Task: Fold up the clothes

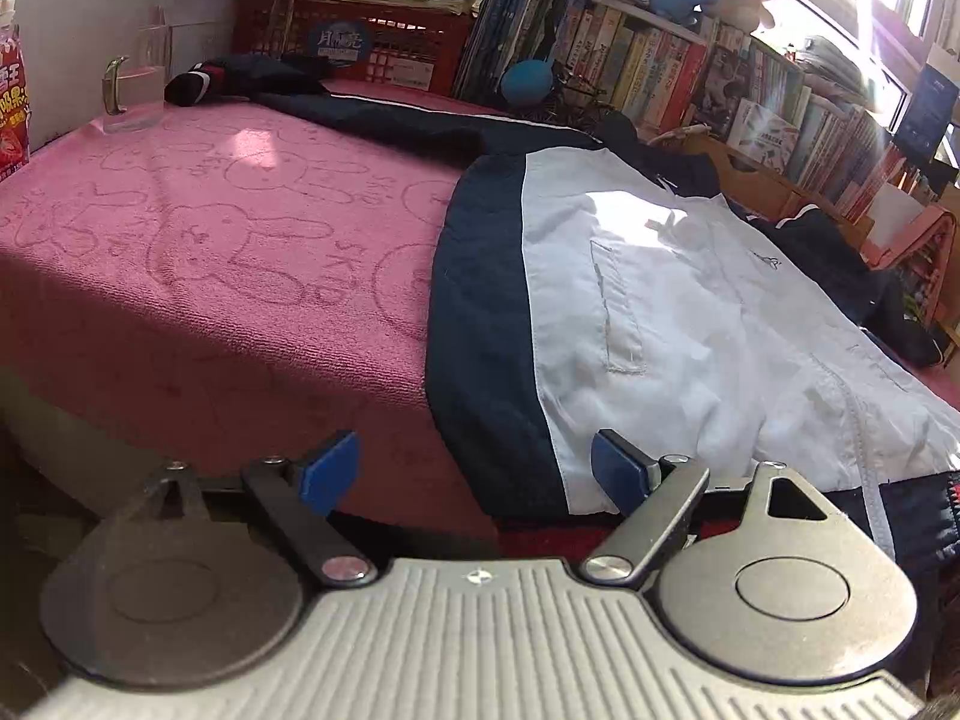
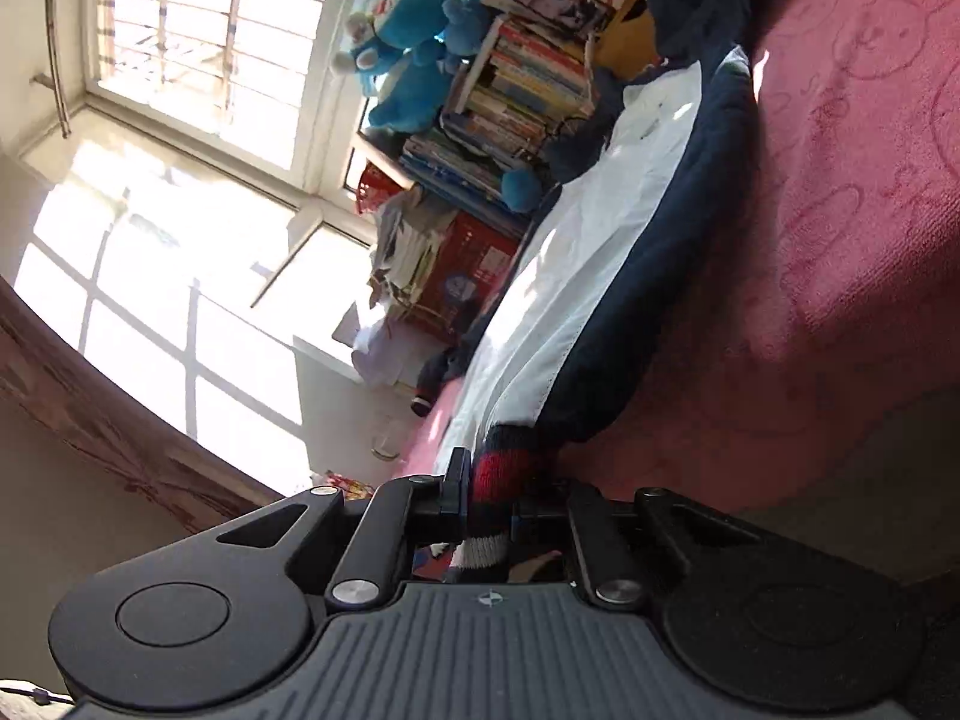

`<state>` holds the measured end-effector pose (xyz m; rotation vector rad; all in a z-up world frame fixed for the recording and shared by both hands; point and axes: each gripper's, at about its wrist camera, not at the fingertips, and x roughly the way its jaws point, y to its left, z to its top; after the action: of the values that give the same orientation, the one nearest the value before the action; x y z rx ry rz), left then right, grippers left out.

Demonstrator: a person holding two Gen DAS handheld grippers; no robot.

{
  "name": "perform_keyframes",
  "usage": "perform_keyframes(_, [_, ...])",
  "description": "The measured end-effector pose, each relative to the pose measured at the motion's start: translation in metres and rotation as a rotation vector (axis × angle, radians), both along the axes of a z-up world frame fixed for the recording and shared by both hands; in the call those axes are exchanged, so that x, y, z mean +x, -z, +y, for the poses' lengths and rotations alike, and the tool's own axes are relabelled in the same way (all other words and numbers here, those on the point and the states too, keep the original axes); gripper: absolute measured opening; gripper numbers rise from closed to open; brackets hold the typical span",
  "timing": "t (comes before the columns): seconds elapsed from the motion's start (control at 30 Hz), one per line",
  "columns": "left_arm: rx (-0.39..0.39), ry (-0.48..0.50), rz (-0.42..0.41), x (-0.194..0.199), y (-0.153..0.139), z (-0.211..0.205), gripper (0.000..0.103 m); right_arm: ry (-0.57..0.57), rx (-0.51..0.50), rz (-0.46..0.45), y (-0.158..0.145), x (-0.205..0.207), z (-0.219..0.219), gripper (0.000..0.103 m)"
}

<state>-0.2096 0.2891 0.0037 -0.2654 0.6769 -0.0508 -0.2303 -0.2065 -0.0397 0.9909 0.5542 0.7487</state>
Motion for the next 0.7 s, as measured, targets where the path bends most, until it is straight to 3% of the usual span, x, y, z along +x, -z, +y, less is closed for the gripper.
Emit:
perform_keyframes(0.1, [-0.026, 0.048, -0.069, -0.005, -0.018, -0.004, 0.093, 0.102, -0.053, -0.133, -0.044, -0.016, -0.023, 0.011])
perform_keyframes(0.2, [0.0, 0.064, -0.105, -0.002, -0.024, -0.015, 0.095, 0.128, -0.142, -0.174, -0.057, -0.019, -0.03, 0.01])
perform_keyframes(0.23, [0.009, 0.068, -0.099, 0.0, -0.023, -0.018, 0.095, 0.127, -0.183, -0.16, -0.055, -0.017, -0.024, 0.01])
perform_keyframes(0.37, [0.067, 0.103, -0.069, 0.006, -0.013, -0.035, 0.095, 0.119, -0.527, -0.027, -0.026, -0.016, 0.015, 0.01])
perform_keyframes(0.43, [0.147, 0.126, -0.08, 0.006, -0.011, -0.049, 0.095, 0.105, -0.7, 0.065, -0.007, -0.017, 0.033, 0.012])
perform_keyframes(0.5, [0.239, 0.147, -0.102, 0.01, -0.011, -0.066, 0.096, 0.063, -0.78, 0.151, 0.008, -0.017, 0.037, 0.017])
perform_keyframes(0.6, [0.335, 0.185, -0.149, 0.022, -0.015, -0.091, 0.1, 0.049, -0.913, 0.217, 0.005, -0.016, 0.038, 0.043])
perform_keyframes(0.63, [0.349, 0.199, -0.16, 0.028, -0.015, -0.099, 0.101, 0.065, -0.949, 0.194, -0.006, -0.02, 0.036, 0.053])
perform_keyframes(0.7, [0.371, 0.229, -0.179, 0.042, -0.014, -0.114, 0.103, 0.122, -0.983, 0.114, -0.031, -0.021, 0.034, 0.061])
